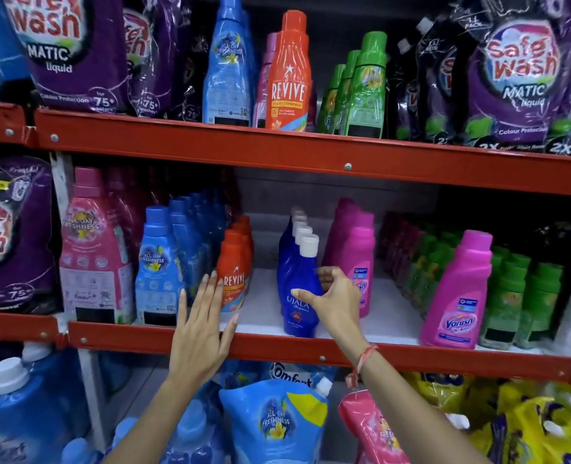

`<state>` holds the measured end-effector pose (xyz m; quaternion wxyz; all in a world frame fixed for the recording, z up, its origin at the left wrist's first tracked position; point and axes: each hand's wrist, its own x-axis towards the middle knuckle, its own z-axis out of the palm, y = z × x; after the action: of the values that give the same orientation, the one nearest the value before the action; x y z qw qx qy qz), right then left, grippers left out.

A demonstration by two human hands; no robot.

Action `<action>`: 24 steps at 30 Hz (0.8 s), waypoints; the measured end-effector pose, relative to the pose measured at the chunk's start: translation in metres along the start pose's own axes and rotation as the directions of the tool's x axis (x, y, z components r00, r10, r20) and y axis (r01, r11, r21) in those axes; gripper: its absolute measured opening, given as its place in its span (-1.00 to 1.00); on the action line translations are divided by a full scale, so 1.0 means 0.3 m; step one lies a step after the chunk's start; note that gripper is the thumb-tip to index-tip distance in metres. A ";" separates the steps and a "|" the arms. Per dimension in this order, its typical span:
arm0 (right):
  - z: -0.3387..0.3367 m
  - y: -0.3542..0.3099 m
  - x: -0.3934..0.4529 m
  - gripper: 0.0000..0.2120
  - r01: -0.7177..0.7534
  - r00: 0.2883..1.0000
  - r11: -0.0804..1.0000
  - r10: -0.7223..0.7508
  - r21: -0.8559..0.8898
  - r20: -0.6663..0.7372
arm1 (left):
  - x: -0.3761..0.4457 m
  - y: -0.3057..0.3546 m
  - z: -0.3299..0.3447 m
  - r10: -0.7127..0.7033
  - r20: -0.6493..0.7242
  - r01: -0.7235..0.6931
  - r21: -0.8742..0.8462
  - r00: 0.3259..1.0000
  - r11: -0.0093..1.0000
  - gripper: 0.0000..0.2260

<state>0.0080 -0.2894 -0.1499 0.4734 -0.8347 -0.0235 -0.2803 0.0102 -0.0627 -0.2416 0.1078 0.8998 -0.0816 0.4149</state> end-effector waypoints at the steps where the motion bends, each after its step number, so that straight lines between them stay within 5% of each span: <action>1: 0.001 0.002 0.000 -0.45 0.000 1.000 1.000 0.000 -0.003 0.001 | 0.000 0.001 0.001 0.002 -0.003 -0.002 0.001 1.000 1.000 -0.39; 10: -0.035 -0.021 -0.001 -0.47 0.008 0.996 0.999 -0.004 -0.044 0.089 | 0.000 -0.005 0.008 0.006 0.008 -0.006 0.000 1.000 1.000 -0.39; 18: -0.166 -0.300 0.016 -0.83 0.380 0.901 0.924 -0.358 0.047 -0.246 | 0.000 -0.005 0.000 0.012 0.007 -0.012 -0.012 1.000 1.000 -0.38; 24: -0.245 -0.521 0.131 -0.77 0.568 0.762 0.823 -0.526 0.002 -0.378 | 0.001 -0.006 -0.006 0.021 0.005 -0.021 -0.019 1.000 1.000 -0.35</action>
<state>-0.0393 -0.2712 0.0197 0.4146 -0.6962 -0.1951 -0.5526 0.0096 -0.0606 -0.2404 0.1118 0.8989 -0.0953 0.4127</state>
